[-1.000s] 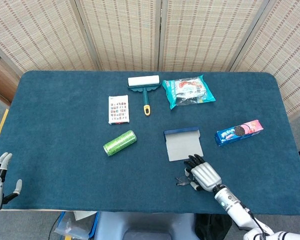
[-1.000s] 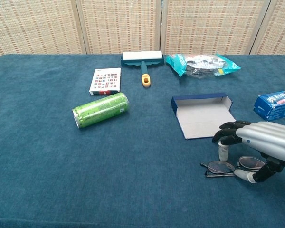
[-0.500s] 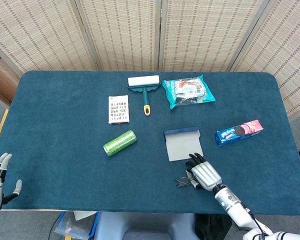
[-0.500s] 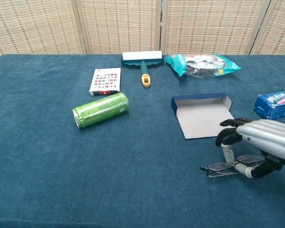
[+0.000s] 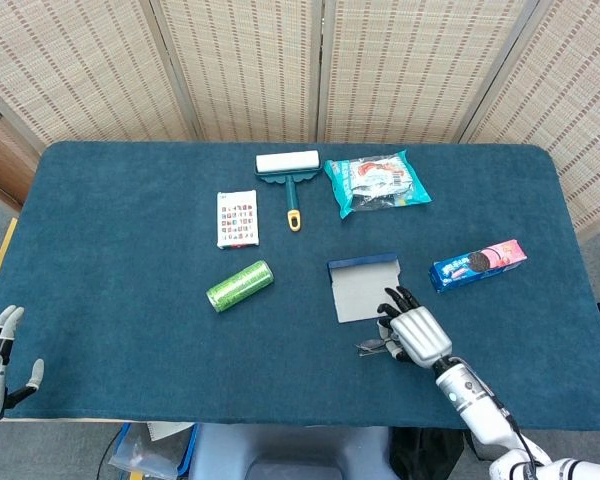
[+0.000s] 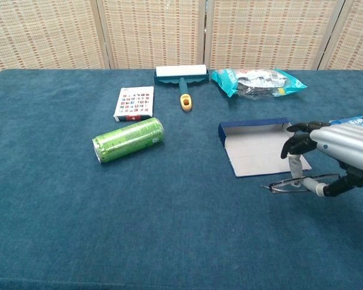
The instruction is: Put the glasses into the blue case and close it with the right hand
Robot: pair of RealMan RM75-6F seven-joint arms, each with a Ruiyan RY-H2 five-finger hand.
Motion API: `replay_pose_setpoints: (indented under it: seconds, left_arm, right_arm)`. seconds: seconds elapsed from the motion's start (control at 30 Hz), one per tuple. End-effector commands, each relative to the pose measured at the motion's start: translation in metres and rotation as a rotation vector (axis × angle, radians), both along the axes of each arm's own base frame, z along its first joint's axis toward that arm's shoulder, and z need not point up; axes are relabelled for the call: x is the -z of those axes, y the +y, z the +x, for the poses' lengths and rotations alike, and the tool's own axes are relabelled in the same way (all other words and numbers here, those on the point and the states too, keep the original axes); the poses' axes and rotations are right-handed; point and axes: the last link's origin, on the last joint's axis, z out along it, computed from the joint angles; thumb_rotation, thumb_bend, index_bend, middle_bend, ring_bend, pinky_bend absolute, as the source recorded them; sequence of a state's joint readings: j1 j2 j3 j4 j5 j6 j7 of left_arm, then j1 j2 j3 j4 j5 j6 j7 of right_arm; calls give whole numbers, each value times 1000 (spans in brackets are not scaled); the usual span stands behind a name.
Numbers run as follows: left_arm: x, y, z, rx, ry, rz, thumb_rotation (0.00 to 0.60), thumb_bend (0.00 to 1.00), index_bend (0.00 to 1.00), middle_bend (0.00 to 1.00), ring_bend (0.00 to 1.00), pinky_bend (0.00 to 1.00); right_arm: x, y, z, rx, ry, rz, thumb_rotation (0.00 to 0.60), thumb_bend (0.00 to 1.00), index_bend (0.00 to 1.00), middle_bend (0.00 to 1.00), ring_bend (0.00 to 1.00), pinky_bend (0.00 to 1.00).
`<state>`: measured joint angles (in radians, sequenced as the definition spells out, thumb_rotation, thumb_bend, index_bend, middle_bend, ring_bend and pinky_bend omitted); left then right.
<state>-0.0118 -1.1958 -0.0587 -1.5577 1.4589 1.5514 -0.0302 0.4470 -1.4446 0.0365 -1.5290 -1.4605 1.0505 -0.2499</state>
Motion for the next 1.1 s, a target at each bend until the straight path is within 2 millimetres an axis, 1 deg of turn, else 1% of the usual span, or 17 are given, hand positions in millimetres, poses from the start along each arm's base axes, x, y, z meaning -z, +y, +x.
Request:
replay_pose_setpoints:
  seconds: [0.03,0.13,0.23,0.3,0.33,0.4,0.47,0.63,0.73,0.8,0.9,0.93,1.1]
  left_arm:
    - [0,0,0,2,0,0,600,410,0,0,0,0]
    - [0,0,1,4,-1,0,600,411,0,0,0,0]
    - [0,0,0,0,-1,-3,600,410,0,0,0,0]
    - [1,0,0,0,-1,-4,600,410,0,0,0,0]
    - [1,-1,-1,-3,-1,-5,600,410,0,0,0,0]
    - [1,-2,-2,-8,-1,-4,600,410,0,0,0,0]
    - [1,-2,-4,-13,-2,-6,600,411,0,0,0,0]
    - [1,-2,-4,-12,-2,-8,600,410,0,0,0,0]
    - [2,-2,-4,-13,-4,-9,600,410,0,0,0,0]
    - [2,-2,-5,-13,-5,-13,600,410,0,0,0,0]
    - [3,-3,-6,-14,-5,-14,600,410,0,0,0,0]
    - [2,-3,-6,-14,-6,-12,600,410,0,0,0,0]
    - [2,-4,-8,-18,-7,-11,600,410,0,0,0,0]
  right_arm:
    - [-9,-12,4,-6,-2,-41,600,472,553,267,26,23]
    - [-14,-29,7,2,6,-72,600,472,553,267,27,23]
    - [-14,-43,9,9,16,-88,600,472,553,267,27,23]
    - [-14,-46,10,14,19,-91,600,472,553,266,26,23]
    - [-13,-52,10,21,21,-96,600,472,553,265,26,23]
    - [-8,-64,12,38,21,-103,600,473,553,262,27,23]
    - [-3,-72,13,50,20,-109,600,472,553,254,27,22]
    - [7,-88,15,68,33,-131,600,470,551,229,27,22]
    - [13,-94,17,85,23,-135,600,457,532,218,27,23]
    - [15,-97,19,89,18,-139,600,450,499,213,27,23]
    - [19,-101,22,86,16,-152,600,424,406,199,26,23]
    - [20,-102,24,83,17,-159,600,395,362,192,26,23]
    - [23,-106,26,84,21,-171,600,291,226,140,17,23]
